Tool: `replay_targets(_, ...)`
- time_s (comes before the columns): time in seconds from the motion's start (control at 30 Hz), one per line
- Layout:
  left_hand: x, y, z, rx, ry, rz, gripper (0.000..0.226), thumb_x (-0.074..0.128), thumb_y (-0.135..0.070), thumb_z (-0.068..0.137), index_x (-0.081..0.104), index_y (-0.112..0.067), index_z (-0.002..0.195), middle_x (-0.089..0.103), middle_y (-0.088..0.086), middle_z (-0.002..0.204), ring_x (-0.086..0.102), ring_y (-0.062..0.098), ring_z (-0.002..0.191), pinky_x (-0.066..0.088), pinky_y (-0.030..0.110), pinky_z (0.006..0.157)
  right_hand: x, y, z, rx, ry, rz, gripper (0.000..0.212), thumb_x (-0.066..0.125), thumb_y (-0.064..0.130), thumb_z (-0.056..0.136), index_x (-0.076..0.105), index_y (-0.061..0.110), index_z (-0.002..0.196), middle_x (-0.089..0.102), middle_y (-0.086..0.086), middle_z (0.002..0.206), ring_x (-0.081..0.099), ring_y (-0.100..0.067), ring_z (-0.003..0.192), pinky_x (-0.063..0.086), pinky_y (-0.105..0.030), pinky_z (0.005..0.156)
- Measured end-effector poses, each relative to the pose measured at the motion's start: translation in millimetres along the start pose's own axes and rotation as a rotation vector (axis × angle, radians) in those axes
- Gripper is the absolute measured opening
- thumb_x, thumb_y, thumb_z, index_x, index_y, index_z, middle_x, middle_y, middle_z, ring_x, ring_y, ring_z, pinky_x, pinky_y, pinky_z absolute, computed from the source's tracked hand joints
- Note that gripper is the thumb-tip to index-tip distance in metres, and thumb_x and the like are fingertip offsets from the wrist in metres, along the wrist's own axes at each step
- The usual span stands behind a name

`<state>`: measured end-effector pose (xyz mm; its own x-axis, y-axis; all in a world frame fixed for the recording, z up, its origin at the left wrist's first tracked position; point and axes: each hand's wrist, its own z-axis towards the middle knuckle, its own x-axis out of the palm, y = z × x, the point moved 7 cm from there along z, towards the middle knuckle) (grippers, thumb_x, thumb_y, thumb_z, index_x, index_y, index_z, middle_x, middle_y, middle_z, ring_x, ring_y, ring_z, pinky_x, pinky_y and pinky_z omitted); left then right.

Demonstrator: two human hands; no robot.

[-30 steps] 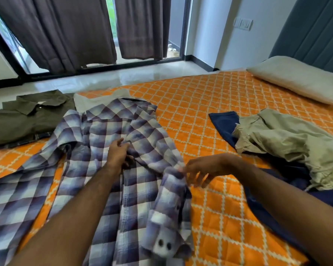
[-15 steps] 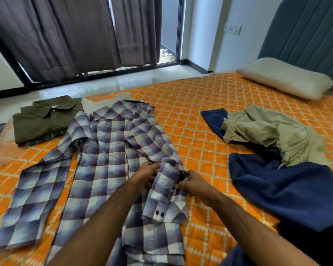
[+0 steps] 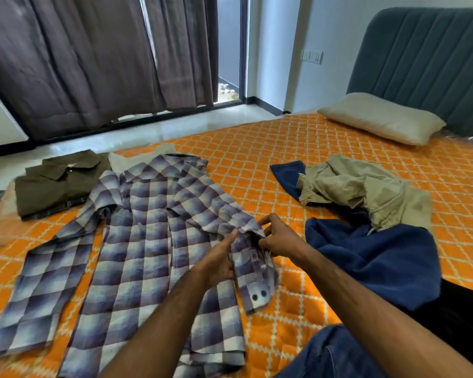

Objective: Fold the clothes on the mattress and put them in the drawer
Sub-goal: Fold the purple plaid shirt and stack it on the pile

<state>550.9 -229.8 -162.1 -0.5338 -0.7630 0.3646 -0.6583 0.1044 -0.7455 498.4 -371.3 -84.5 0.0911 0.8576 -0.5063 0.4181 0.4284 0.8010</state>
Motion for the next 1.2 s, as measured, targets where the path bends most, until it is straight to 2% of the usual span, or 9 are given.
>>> replay_targets(0.1,2,10,0,0.053,-0.148,0.147,0.044,0.065,-0.043,0.096,0.062,-0.019,0.133,0.075,0.008,0.114,0.073,0.031,0.099,0.061,0.047,0.076,-7,-3,1,-0.135,-0.122,-0.312,0.042,0.066,0.006,0.087,0.046,0.017,0.123,0.044,-0.008,0.116,0.053,-0.027,0.095,0.05,-0.043,0.075)
replay_targets(0.3,15,44,-8,0.015,-0.145,0.175,0.04,0.071,-0.031,0.094,0.06,-0.018,0.131,0.071,0.012,0.12,0.071,0.037,0.101,0.061,0.047,0.076,22,-30,-11,-0.186,0.169,-0.359,0.05,0.077,0.012,0.083,0.048,0.012,0.124,0.054,-0.009,0.106,0.053,-0.02,0.084,0.046,-0.035,0.067)
replay_targets(0.47,23,60,-16,0.029,-0.157,0.25,0.035,0.068,-0.017,0.096,0.058,-0.011,0.129,0.074,0.014,0.106,0.076,0.031,0.08,0.063,0.047,0.066,26,-66,-20,-0.154,0.165,-0.492,0.057,0.081,0.019,0.079,0.047,0.016,0.125,0.048,-0.003,0.109,0.054,-0.023,0.092,0.046,-0.031,0.068)
replay_targets(0.63,30,65,-18,0.003,-0.159,0.24,0.035,0.067,-0.016,0.096,0.056,-0.008,0.127,0.072,0.02,0.107,0.075,0.036,0.084,0.062,0.046,0.066,-1,-88,-30,-0.04,-0.155,-0.609,0.053,0.074,0.023,0.078,0.049,0.021,0.124,0.043,-0.004,0.121,0.047,-0.028,0.112,0.049,-0.043,0.09)
replay_targets(0.73,34,67,-19,0.025,-0.152,0.195,0.029,0.064,-0.007,0.097,0.055,-0.004,0.124,0.072,0.022,0.107,0.075,0.036,0.086,0.062,0.042,0.064,-2,-92,-32,0.01,-0.073,-0.538,0.039,0.072,0.023,0.082,0.051,0.022,0.115,0.053,-0.003,0.111,0.057,-0.027,0.098,0.053,-0.044,0.081)
replay_targets(0.83,35,69,-16,0.055,-0.133,0.119,0.03,0.064,-0.005,0.096,0.057,-0.006,0.125,0.074,0.019,0.108,0.075,0.037,0.09,0.062,0.043,0.066,-3,-78,-37,-0.112,-0.123,-0.455,0.026,0.068,0.012,0.081,0.055,0.024,0.101,0.058,0.0,0.095,0.059,-0.021,0.08,0.053,-0.045,0.069)
replay_targets(1.0,37,71,-14,0.066,-0.12,0.061,0.036,0.068,-0.005,0.093,0.055,-0.008,0.127,0.073,0.02,0.111,0.074,0.038,0.091,0.062,0.044,0.067,3,-65,-48,-0.26,-0.091,-0.555,0.025,0.067,0.01,0.082,0.057,0.024,0.101,0.056,0.004,0.1,0.057,-0.019,0.085,0.051,-0.041,0.073)
replay_targets(1.1,28,63,-10,0.2,-0.25,0.212,0.06,0.078,-0.005,0.085,0.04,-0.015,0.131,0.064,0.015,0.124,0.07,0.033,0.101,0.063,0.049,0.07,-7,-72,-50,-0.228,-0.126,-0.456,0.015,0.073,0.023,0.087,0.064,0.022,0.099,0.065,0.007,0.093,0.062,-0.013,0.081,0.054,-0.036,0.071)
replay_targets(1.2,26,44,-26,0.428,-0.512,0.723,0.072,0.086,-0.021,0.074,0.032,-0.022,0.122,0.041,0.002,0.125,0.05,0.018,0.112,0.054,0.039,0.087,-18,-78,-53,-0.163,-0.193,-0.338,0.006,0.076,0.026,0.085,0.07,0.024,0.086,0.07,0.011,0.079,0.065,-0.005,0.072,0.056,-0.034,0.067)
